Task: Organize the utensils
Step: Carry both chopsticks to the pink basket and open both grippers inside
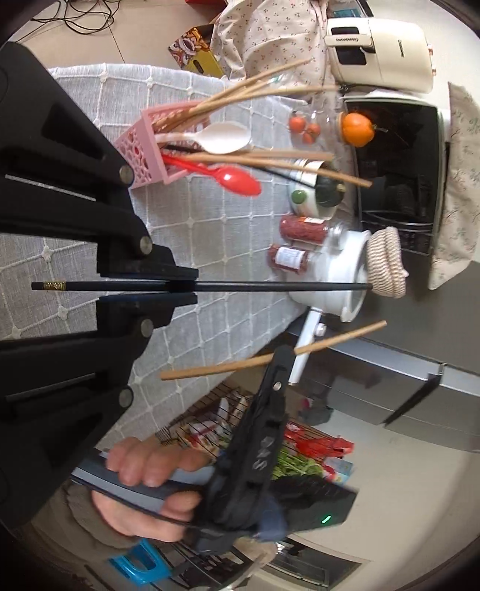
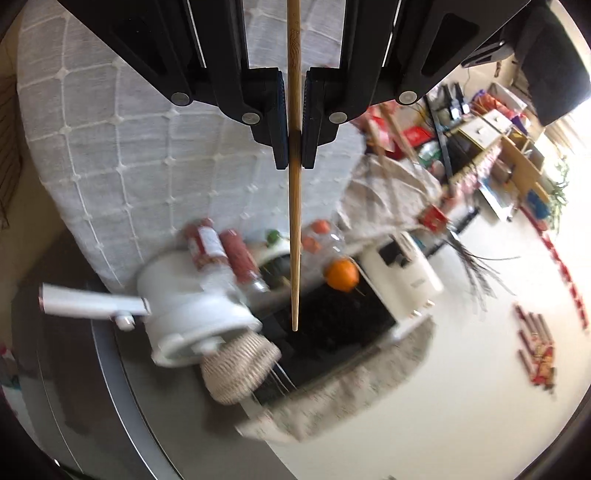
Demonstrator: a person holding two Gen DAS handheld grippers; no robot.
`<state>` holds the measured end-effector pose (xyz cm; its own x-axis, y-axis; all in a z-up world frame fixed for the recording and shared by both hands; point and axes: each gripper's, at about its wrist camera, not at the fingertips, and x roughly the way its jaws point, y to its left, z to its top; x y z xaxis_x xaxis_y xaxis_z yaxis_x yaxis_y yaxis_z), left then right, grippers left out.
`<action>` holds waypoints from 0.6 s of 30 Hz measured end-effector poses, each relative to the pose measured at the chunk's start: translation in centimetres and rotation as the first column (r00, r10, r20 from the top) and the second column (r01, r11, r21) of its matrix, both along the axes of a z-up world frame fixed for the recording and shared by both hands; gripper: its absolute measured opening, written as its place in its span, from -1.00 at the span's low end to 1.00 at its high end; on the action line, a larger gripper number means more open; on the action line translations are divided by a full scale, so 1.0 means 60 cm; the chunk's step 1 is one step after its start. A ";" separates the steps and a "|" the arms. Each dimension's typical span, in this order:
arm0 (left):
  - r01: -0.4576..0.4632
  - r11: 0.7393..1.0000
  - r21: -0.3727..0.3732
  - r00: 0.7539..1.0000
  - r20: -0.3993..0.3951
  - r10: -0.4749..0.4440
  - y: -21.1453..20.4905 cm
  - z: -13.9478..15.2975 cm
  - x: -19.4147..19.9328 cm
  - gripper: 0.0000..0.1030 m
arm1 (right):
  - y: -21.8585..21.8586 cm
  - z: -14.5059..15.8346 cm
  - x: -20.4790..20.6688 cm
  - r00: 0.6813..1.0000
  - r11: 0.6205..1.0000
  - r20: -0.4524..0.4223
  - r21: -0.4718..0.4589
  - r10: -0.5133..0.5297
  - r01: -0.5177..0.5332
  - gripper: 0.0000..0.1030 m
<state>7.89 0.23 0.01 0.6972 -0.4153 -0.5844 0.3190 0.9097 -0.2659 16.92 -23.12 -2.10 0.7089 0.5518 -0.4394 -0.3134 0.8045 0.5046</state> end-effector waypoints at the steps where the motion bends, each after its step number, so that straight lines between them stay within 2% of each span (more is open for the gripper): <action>1: -0.008 1.000 -0.015 1.000 0.014 0.008 0.011 0.007 -0.002 -0.87 | 0.010 0.011 -0.018 0.999 1.000 0.050 -0.004 0.009 -0.009 -0.87; 5: -0.053 0.997 -0.048 0.995 0.083 0.057 0.049 0.034 -0.010 -0.87 | 0.054 0.023 -0.061 0.984 0.994 0.172 -0.104 0.033 -0.015 -0.87; 8: -0.087 0.992 -0.097 0.990 0.103 0.096 0.080 0.046 -0.011 -0.87 | 0.072 0.028 -0.082 0.973 0.993 0.224 -0.113 0.062 -0.037 -0.87; 10: -0.125 0.987 -0.100 0.984 0.116 0.137 0.094 0.049 -0.006 -0.87 | 0.089 0.039 -0.102 0.958 0.990 0.269 -0.124 0.102 -0.070 -0.87; 12: -0.165 0.978 -0.124 0.977 0.117 0.179 0.115 0.050 0.004 -0.87 | 0.111 0.034 -0.110 0.952 0.983 0.276 -0.162 0.130 -0.087 -0.87; 15: -0.222 0.952 -0.212 0.966 0.081 0.244 0.158 0.045 0.017 -0.87 | 0.140 0.007 -0.101 0.957 0.972 0.242 -0.207 0.158 -0.108 -0.87; 18: -0.292 0.925 -0.243 0.944 0.083 0.320 0.185 0.040 0.025 -0.87 | 0.170 -0.004 -0.113 0.947 0.959 0.267 -0.263 0.180 -0.108 -0.86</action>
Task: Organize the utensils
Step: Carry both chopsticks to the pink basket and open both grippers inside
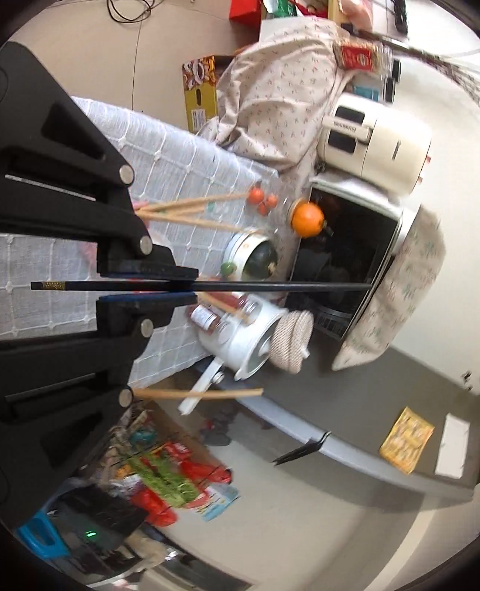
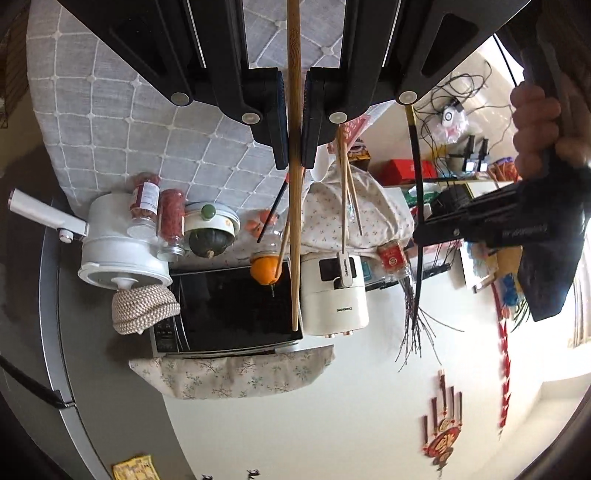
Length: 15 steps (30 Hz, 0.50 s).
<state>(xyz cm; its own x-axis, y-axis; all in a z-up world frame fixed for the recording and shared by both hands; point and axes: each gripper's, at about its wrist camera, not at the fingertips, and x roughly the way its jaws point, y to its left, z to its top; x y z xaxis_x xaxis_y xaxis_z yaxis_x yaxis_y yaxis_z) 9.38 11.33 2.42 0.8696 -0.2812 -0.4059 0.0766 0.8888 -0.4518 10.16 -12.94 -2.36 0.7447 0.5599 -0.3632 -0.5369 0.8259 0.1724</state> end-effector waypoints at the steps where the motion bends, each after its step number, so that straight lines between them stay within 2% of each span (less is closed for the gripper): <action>1: -0.023 1.000 0.003 1.000 0.011 0.023 0.004 0.000 -0.002 -0.87 | 0.010 0.002 -0.008 1.000 1.000 0.025 -0.017 0.009 -0.009 -0.86; 4: -0.063 0.998 -0.029 0.997 0.033 0.064 0.013 -0.007 0.011 -0.87 | 0.030 0.003 -0.021 0.997 0.999 0.065 -0.048 0.028 -0.025 -0.86; 7: -0.100 0.994 -0.032 0.993 0.061 0.102 0.010 -0.014 0.023 -0.87 | 0.029 -0.006 -0.014 0.998 0.999 0.055 -0.046 0.021 -0.019 -0.86; 15: -0.135 0.987 0.087 0.987 0.105 0.126 -0.021 -0.035 0.055 -0.87 | 0.015 -0.012 -0.004 0.999 0.999 0.036 -0.031 -0.011 0.012 -0.86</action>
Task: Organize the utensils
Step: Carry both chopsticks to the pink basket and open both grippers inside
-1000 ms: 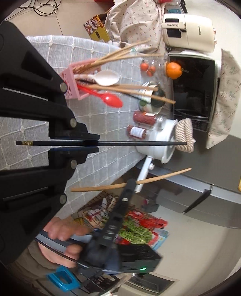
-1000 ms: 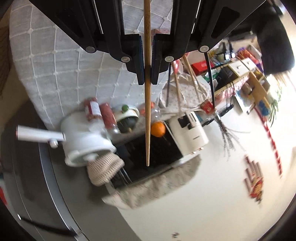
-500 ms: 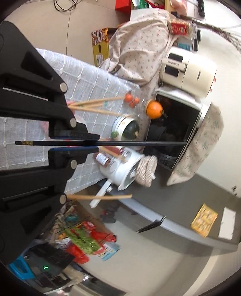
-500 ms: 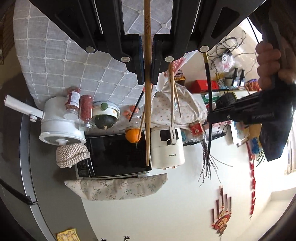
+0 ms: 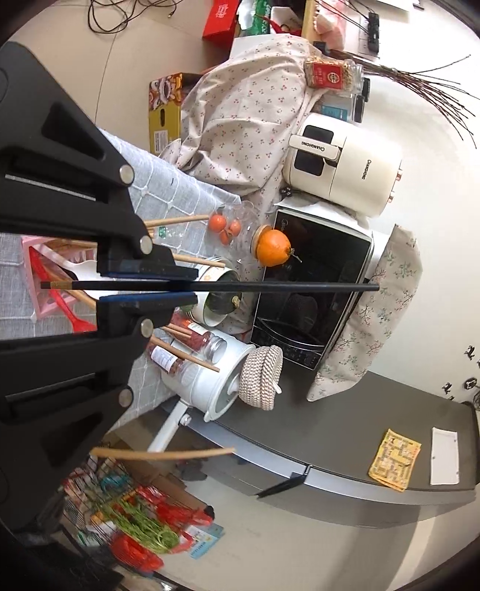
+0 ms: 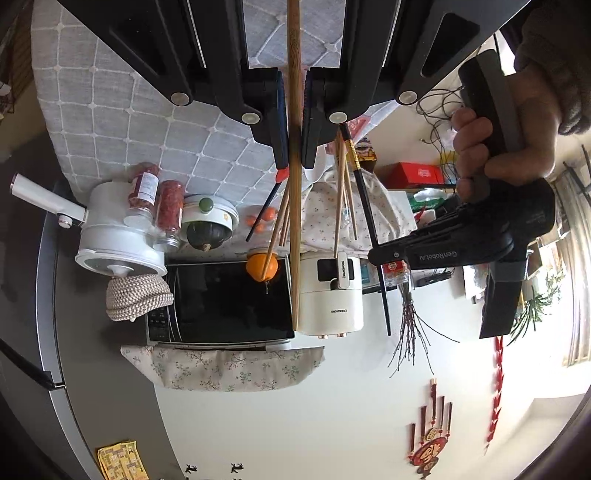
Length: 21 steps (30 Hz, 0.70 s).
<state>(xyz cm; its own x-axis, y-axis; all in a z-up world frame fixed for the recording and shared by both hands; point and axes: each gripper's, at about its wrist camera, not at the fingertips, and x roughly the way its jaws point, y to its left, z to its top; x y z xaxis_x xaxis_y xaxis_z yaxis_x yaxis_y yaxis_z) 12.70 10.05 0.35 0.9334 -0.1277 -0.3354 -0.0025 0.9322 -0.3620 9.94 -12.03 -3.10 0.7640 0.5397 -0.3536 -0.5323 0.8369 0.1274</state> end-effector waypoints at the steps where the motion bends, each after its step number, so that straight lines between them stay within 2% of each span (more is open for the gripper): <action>1: -0.001 1.000 0.009 1.000 -0.003 0.001 -0.002 -0.002 0.003 -0.87 | -0.001 0.000 0.001 1.000 1.000 0.001 0.002 -0.002 0.002 -0.86; 7: 0.012 0.996 0.091 0.998 -0.057 -0.006 -0.021 -0.014 0.017 -0.87 | -0.005 -0.004 0.005 1.000 1.000 -0.009 0.021 -0.008 0.008 -0.86; 11: 0.056 0.984 0.168 0.992 -0.124 -0.035 -0.042 -0.030 0.028 -0.87 | -0.008 -0.007 0.006 1.000 0.999 -0.016 0.028 -0.014 0.015 -0.86; 14: 0.100 0.971 0.218 0.978 -0.201 -0.055 -0.056 -0.049 0.042 -0.87 | -0.008 -0.008 0.005 1.000 1.000 -0.013 0.027 -0.014 0.014 -0.86; 21: 0.131 0.977 0.171 0.965 -0.250 -0.085 -0.045 -0.057 0.041 -0.87 | -0.006 -0.009 0.005 1.000 1.000 -0.011 0.019 -0.016 0.016 -0.86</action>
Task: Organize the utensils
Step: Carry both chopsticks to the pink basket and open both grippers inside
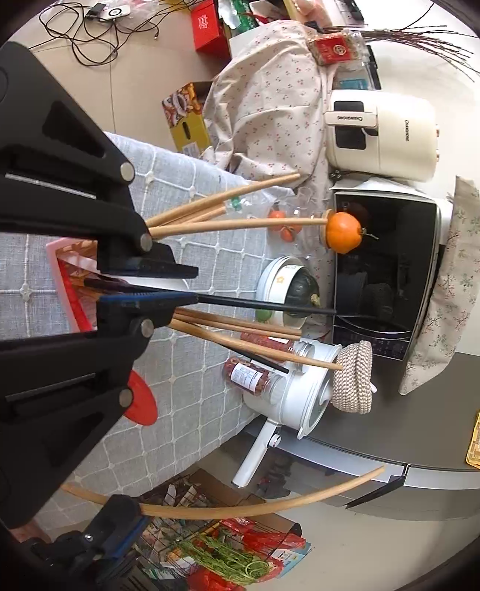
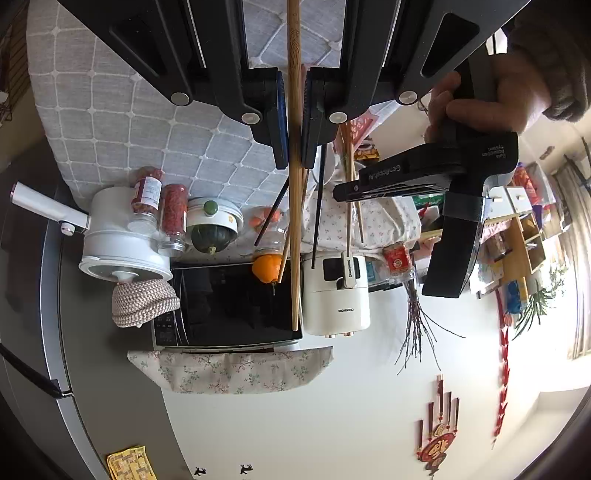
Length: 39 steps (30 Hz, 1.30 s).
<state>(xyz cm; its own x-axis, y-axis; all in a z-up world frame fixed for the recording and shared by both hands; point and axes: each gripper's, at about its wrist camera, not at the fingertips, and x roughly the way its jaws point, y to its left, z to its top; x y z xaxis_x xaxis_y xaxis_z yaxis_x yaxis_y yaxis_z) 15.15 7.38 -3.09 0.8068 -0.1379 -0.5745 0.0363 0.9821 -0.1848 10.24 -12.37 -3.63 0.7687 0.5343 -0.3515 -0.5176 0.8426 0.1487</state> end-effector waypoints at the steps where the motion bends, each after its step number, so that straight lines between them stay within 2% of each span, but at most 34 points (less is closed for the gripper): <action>1: -0.002 1.000 -0.012 1.000 0.001 0.002 0.002 0.004 -0.003 -0.87 | -0.001 0.000 0.001 1.000 1.000 -0.001 0.003 -0.002 0.002 -0.86; 3: -0.012 0.997 -0.071 1.000 0.004 0.012 0.018 0.020 -0.019 -0.87 | -0.003 0.000 0.004 1.000 1.000 -0.004 0.012 -0.006 0.006 -0.86; 5: -0.029 0.994 -0.105 1.000 -0.012 0.028 0.031 0.030 -0.031 -0.77 | -0.008 -0.004 0.009 1.000 0.999 -0.014 0.031 -0.016 0.016 -0.86; 7: -0.058 0.992 -0.115 0.996 -0.072 0.050 0.048 0.030 -0.037 -0.64 | -0.012 -0.012 0.016 0.999 0.998 -0.037 0.063 -0.021 0.023 -0.86; 10: -0.138 0.985 -0.107 0.968 -0.225 0.111 0.076 0.003 -0.032 -0.57 | -0.006 -0.027 0.023 0.998 0.995 -0.048 0.095 -0.038 0.042 -0.86; 14: -0.219 0.966 -0.138 0.930 -0.329 0.164 0.109 -0.038 -0.029 -0.27 | 0.019 -0.017 0.023 0.997 0.983 0.008 0.163 -0.082 0.079 -0.86; 18: -0.251 0.948 -0.194 0.904 -0.396 0.158 0.133 -0.065 -0.035 -0.27 | 0.057 0.000 0.028 0.988 0.969 0.076 0.218 -0.137 0.117 -0.86; 23: -0.302 0.915 -0.269 0.885 -0.437 0.164 0.166 -0.077 -0.045 -0.25 | 0.098 0.003 0.063 0.980 0.936 0.084 0.319 -0.183 0.147 -0.86; 27: -0.316 0.896 -0.312 0.877 -0.456 0.151 0.177 -0.085 -0.046 -0.25 | 0.140 -0.007 0.081 0.972 0.953 0.128 0.258 -0.198 0.160 -0.86; 30: -0.301 0.894 -0.331 0.881 -0.455 0.128 0.175 -0.085 -0.042 -0.25 | 0.159 -0.022 0.087 0.965 0.959 0.150 0.222 -0.214 0.178 -0.86; 34: -0.289 0.895 -0.340 0.887 -0.447 0.117 0.173 -0.083 -0.042 -0.25 | 0.164 -0.047 0.094 0.951 0.951 0.156 0.204 -0.267 0.233 -0.86; 37: -0.279 0.895 -0.348 0.889 -0.445 0.104 0.170 -0.085 -0.040 -0.25 | 0.167 -0.063 0.084 0.926 0.934 0.182 0.204 -0.330 0.292 -0.86; 39: -0.272 0.896 -0.351 0.890 -0.447 0.094 0.170 -0.087 -0.040 -0.25 | 0.172 -0.072 0.081 0.931 0.938 0.171 0.192 -0.322 0.289 -0.79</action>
